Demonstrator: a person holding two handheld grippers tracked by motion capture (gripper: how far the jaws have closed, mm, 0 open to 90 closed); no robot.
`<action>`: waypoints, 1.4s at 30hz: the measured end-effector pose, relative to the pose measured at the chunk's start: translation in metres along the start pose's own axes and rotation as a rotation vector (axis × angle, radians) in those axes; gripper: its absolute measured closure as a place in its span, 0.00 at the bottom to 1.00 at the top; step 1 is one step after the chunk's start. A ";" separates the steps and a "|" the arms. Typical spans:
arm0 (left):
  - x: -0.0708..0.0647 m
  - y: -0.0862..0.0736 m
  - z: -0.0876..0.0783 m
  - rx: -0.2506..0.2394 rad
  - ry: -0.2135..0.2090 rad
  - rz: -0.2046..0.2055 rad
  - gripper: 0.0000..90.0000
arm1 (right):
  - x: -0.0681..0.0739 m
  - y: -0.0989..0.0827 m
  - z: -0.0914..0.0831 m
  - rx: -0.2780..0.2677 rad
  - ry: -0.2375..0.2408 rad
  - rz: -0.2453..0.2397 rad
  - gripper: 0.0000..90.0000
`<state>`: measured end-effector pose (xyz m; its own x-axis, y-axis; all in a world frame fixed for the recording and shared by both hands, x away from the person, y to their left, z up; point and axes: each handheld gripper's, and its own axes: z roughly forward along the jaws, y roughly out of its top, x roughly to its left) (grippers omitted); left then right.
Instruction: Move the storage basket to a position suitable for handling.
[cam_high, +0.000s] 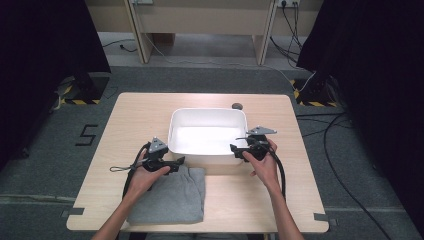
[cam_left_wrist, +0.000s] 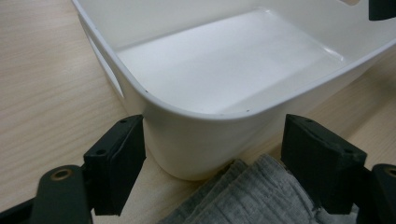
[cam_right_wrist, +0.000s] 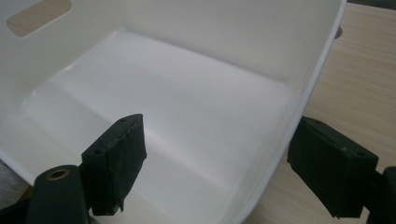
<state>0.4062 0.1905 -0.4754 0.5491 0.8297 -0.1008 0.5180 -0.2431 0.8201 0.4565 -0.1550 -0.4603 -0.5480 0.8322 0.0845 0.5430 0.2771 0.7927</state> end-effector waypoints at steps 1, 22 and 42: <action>0.000 0.000 0.000 0.000 -0.001 -0.001 0.24 | 0.000 0.000 0.001 -0.002 0.001 0.000 0.23; 0.005 0.001 -0.006 0.009 -0.009 -0.030 0.25 | -0.002 0.001 -0.003 -0.051 -0.002 0.003 0.26; 0.021 -0.040 -0.085 -0.044 0.039 -0.065 0.21 | 0.033 -0.031 -0.076 -0.106 0.071 -0.112 0.23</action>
<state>0.3414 0.2601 -0.4626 0.4894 0.8619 -0.1332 0.5217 -0.1669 0.8367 0.3735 -0.1725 -0.4361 -0.6468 0.7620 0.0308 0.4075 0.3112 0.8585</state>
